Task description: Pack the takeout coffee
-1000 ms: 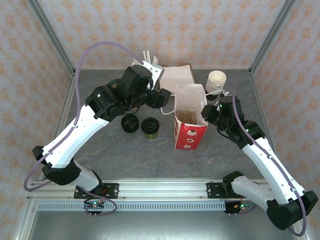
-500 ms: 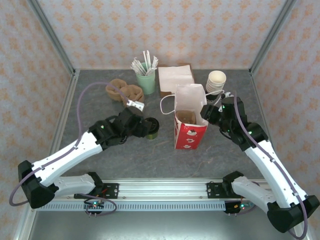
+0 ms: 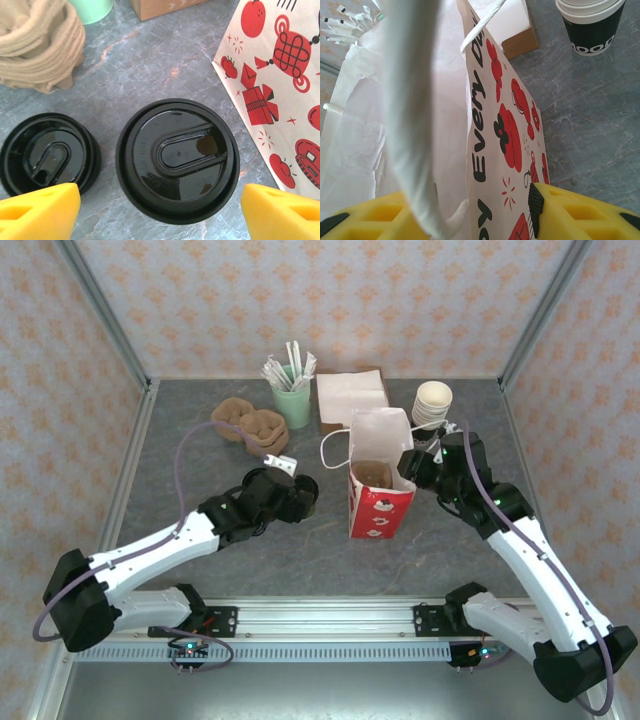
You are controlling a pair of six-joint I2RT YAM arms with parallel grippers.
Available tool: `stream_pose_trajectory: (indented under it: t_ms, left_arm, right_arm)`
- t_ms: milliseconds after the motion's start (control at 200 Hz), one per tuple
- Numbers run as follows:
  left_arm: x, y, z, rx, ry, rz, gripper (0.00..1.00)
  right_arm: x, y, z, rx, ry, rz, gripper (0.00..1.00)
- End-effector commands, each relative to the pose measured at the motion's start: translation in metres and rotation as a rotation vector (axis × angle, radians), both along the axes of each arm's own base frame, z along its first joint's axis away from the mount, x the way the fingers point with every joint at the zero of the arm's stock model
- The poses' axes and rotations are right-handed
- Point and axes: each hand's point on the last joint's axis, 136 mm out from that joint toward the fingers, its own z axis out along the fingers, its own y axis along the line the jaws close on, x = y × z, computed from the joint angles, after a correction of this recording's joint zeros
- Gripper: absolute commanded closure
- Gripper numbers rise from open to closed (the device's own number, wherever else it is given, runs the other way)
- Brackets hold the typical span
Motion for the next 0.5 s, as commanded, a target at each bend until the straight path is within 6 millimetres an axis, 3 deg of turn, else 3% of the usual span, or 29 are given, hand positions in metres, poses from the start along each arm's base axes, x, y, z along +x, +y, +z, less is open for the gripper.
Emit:
stream_pose_trajectory:
  t_ms: [0,495]
  left_arm:
    - [0.01,-0.011,0.005,-0.043,-0.007,0.008,0.16]
    - [0.024,-0.014,-0.001,-0.049,0.007,0.095,0.2]
  right_arm:
    - [0.004,0.001,0.001,0.004,-0.014,0.003,0.47]
    - [0.009,0.001,-0.001,-0.014,-0.01,0.002,0.47]
